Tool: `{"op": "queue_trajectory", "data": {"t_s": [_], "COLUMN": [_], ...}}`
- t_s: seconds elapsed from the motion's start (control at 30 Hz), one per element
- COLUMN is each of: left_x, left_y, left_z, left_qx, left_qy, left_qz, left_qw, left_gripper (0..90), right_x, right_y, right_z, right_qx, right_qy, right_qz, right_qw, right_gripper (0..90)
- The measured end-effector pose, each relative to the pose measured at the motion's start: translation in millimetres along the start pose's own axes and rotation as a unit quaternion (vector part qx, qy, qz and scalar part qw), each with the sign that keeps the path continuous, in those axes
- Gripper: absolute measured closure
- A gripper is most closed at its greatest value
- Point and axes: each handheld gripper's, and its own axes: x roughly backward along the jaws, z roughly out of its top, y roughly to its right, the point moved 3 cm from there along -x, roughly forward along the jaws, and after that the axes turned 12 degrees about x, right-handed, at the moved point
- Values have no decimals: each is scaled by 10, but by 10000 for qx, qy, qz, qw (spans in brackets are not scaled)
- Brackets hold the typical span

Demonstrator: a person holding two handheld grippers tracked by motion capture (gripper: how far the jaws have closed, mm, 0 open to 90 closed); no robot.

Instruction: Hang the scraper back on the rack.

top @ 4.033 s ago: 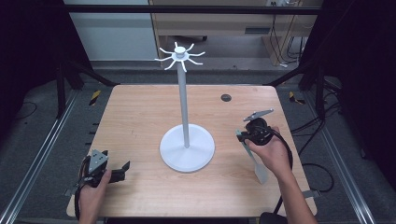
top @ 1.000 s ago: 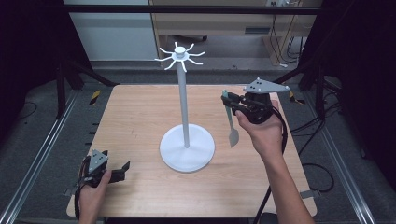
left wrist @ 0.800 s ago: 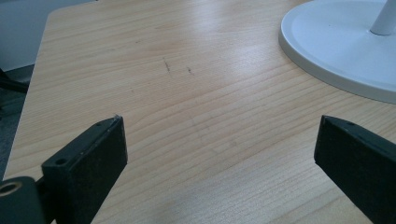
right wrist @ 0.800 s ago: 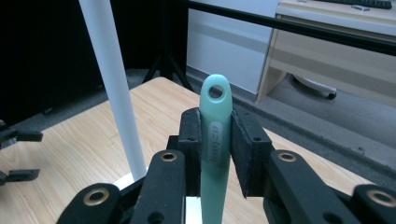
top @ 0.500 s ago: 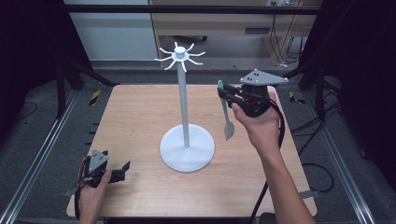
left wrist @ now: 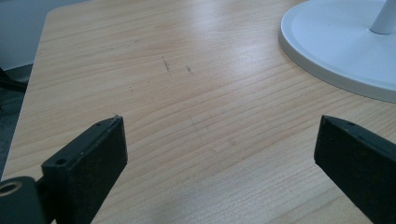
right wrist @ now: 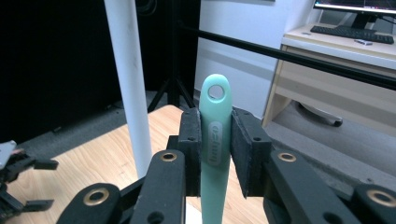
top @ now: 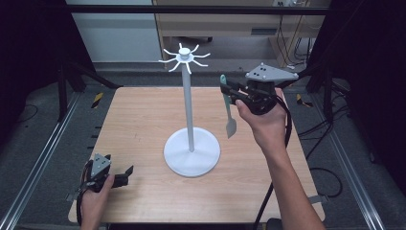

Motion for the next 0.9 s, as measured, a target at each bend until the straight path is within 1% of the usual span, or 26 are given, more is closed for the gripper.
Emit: {"op": "queue_trajectory", "data": {"t_s": [0.2, 0.43, 0.57, 0.73, 0.9], "left_x": [0, 0, 0, -2, -3], "left_y": [0, 0, 0, 1, 3], "left_z": [0, 0, -1, -1, -1], "left_qx": [8, 9, 4, 10, 11], "left_qy": [3, 3, -4, 0, 1], "left_qz": [-6, -6, -8, -10, -12], "left_qw": [10000, 10000, 10000, 10000, 10000], "left_gripper": [21, 21, 21, 20, 20], "right_x": [3, 42, 71, 111, 131], "right_y": [-20, -59, -82, -104, -140], "right_z": [80, 198, 263, 349, 424], "right_qx": [59, 82, 120, 154, 174], "right_qy": [96, 308, 411, 569, 647], "right_qz": [15, 115, 126, 216, 309], "right_qw": [9999, 9994, 9990, 9980, 9973], "right_gripper": [749, 748, 748, 748, 748]}}
